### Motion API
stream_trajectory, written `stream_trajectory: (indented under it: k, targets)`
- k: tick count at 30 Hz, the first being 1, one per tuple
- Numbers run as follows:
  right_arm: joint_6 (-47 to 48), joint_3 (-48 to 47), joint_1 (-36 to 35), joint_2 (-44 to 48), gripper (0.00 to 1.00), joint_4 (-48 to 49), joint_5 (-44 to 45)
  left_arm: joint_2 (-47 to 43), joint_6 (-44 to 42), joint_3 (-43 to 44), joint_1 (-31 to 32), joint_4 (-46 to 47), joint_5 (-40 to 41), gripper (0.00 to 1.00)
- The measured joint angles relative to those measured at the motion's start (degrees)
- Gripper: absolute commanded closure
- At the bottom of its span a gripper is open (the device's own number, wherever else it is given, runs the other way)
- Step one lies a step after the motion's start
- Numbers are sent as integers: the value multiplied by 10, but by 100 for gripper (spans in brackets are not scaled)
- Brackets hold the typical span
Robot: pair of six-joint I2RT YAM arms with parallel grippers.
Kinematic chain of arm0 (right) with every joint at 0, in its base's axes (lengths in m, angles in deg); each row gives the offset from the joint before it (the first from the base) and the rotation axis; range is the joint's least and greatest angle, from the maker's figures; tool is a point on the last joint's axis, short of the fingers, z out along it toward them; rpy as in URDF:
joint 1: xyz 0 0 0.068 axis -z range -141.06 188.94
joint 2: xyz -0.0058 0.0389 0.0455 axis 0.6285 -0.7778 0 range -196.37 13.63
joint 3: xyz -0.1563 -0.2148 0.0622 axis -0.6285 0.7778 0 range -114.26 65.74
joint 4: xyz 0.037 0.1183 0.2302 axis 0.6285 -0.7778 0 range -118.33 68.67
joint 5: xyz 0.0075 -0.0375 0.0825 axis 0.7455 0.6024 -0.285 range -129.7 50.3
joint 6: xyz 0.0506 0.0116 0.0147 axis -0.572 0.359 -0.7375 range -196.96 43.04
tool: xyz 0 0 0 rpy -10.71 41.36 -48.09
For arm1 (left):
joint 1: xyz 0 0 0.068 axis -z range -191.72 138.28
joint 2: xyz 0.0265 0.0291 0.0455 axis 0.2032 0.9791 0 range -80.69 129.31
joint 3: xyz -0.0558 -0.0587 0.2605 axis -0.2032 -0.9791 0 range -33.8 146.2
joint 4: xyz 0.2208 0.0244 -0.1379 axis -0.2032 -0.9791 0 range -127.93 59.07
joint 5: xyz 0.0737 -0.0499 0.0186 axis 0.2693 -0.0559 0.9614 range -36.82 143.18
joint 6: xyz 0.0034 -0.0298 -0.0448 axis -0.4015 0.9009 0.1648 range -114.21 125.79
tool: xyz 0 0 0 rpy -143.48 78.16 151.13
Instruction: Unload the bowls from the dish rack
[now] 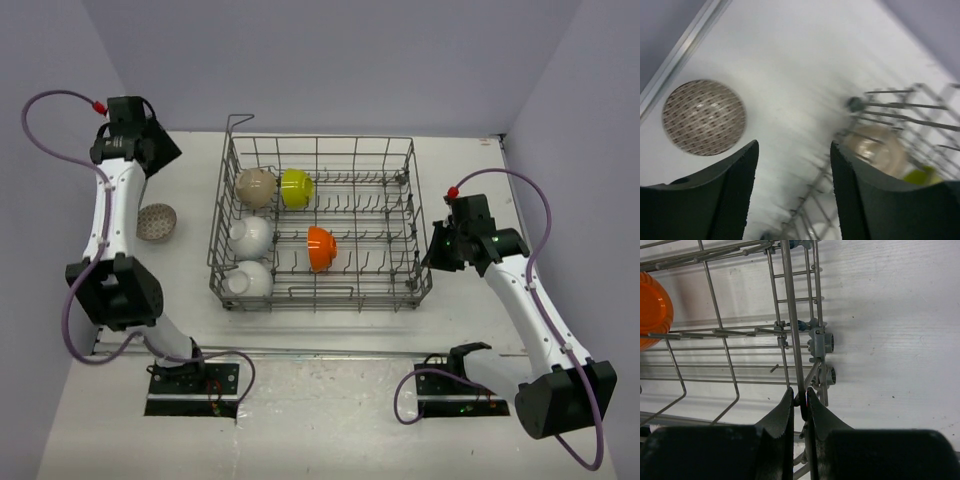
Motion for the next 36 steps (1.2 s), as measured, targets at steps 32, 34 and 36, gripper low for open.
stream_trajectory:
  k: [32, 34, 36]
  targets:
    - [-17, 6, 2, 4, 100, 9, -6, -64, 72, -205, 325, 66, -344, 40]
    - [-18, 7, 2, 6, 100, 11, -6, -69, 72, -236, 325, 65, -345, 42]
    - [-19, 9, 2, 8, 100, 12, -6, -71, 73, -257, 325, 68, -346, 43]
